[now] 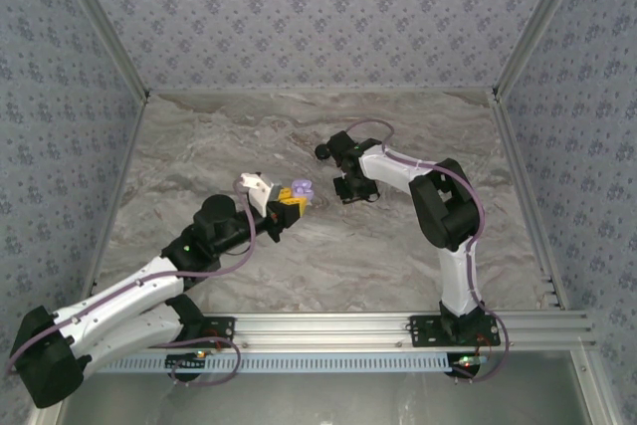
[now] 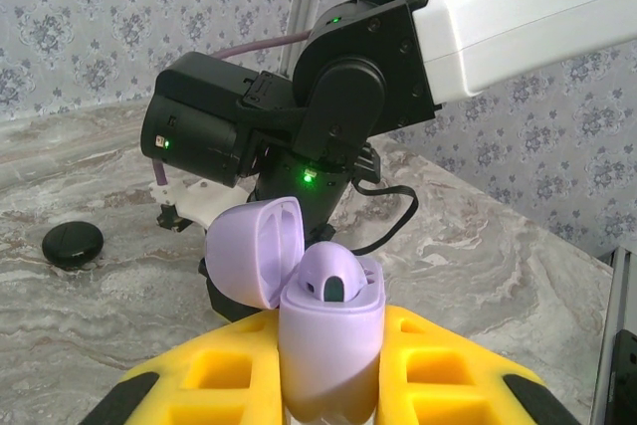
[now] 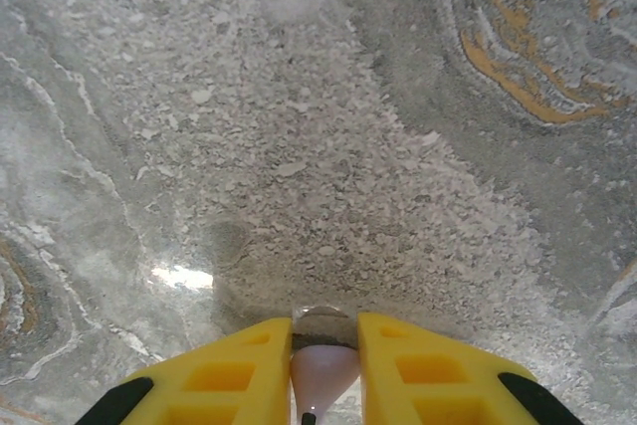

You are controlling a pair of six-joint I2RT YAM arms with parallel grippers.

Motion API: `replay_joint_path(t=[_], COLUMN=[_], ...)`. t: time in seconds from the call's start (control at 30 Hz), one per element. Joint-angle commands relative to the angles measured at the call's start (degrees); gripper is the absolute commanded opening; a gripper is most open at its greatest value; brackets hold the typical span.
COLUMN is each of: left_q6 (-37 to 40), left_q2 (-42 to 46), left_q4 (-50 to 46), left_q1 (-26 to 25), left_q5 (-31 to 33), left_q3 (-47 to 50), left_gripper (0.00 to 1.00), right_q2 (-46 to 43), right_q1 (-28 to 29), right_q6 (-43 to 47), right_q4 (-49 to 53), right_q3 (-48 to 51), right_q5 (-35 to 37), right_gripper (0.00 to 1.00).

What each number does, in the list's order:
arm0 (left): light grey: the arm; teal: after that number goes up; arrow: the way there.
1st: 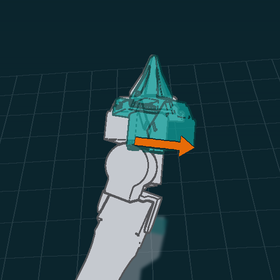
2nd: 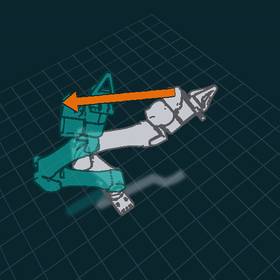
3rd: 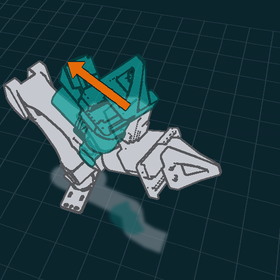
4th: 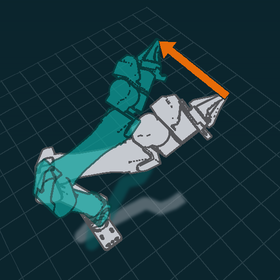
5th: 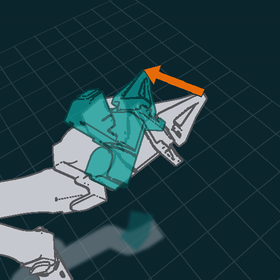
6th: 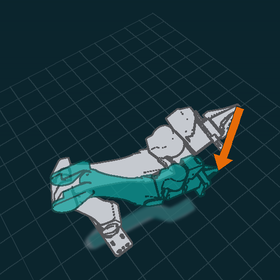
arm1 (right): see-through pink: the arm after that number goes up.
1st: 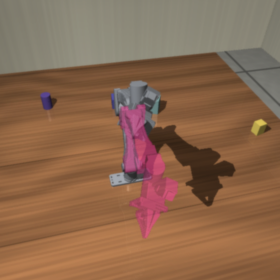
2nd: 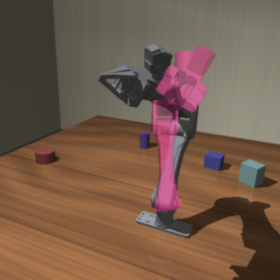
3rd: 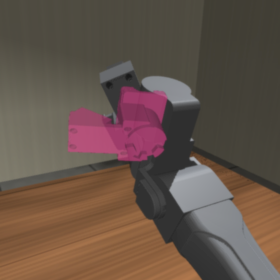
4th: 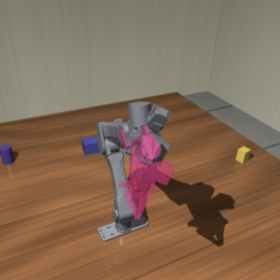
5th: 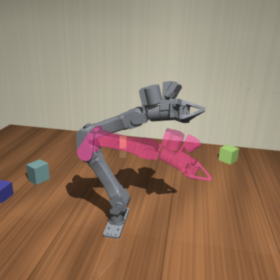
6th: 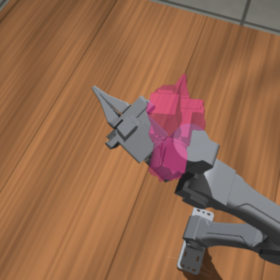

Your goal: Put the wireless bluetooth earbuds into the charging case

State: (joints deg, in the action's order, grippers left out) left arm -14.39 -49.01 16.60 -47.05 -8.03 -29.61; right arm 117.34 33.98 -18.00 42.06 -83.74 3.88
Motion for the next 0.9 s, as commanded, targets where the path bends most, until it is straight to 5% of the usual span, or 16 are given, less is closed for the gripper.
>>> replay_joint_path(t=[0.0, 0.87], left_q6=[0.2, -0.09], left_q2=[-0.29, -0.47], left_q4=[1.75, 1.59], left_q1=[-0.42, -0.46], left_q5=[0.59, 0.74], left_q3=[-1.6, -1.52], left_gripper=[0.11, 0.11], right_q2=[1.23, 3.06], right_q1=[1.34, 2.06], right_q6=[2.29, 2.19], right_q4=[1.27, 3.37], right_q3=[-0.72, -0.48], right_q5=[-2.12, -1.62], right_gripper=[0.22, 0.3])
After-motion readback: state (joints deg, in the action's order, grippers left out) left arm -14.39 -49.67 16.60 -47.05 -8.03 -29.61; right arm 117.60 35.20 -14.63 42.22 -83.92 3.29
